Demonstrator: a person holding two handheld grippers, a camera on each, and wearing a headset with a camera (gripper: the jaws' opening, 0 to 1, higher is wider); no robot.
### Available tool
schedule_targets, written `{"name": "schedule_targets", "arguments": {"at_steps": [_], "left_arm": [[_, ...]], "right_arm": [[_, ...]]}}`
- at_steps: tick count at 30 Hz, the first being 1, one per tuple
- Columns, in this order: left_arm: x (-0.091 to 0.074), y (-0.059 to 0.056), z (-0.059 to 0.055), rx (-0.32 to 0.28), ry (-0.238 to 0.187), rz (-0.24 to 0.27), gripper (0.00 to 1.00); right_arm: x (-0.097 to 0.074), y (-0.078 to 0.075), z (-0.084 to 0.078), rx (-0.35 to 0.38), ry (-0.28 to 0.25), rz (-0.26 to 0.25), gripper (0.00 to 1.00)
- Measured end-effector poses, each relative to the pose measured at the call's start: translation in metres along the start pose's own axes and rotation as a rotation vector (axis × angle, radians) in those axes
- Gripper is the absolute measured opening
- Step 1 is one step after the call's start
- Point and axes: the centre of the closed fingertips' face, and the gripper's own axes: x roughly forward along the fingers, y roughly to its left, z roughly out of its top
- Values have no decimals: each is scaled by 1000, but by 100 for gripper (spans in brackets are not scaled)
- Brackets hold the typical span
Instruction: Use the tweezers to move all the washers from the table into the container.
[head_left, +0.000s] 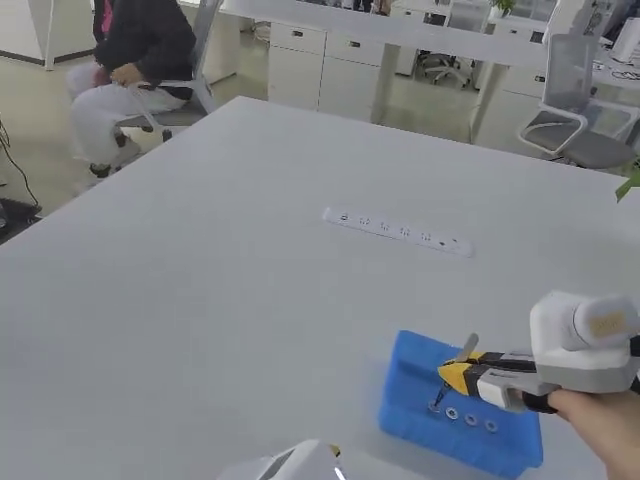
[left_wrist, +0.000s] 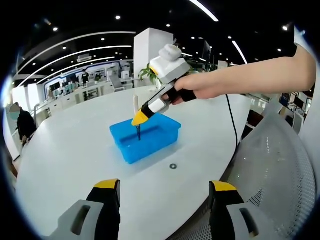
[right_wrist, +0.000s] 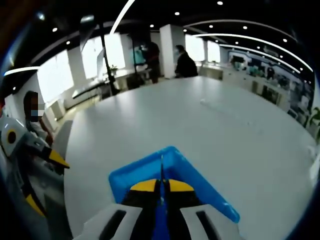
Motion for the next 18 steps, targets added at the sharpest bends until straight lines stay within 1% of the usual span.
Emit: {"name": "schedule_targets", "arguments": {"at_steps": [6, 13, 18], "left_arm": [[0, 0, -1, -2, 4, 1, 72], [0, 1, 0, -2, 3, 4, 72], [0, 0, -1, 0, 6, 3, 72]], "right_arm": [[1, -1, -1, 3, 1, 4, 3], [3, 0, -5, 4, 16, 1, 3], [4, -2, -3, 10, 1, -6, 3]]}}
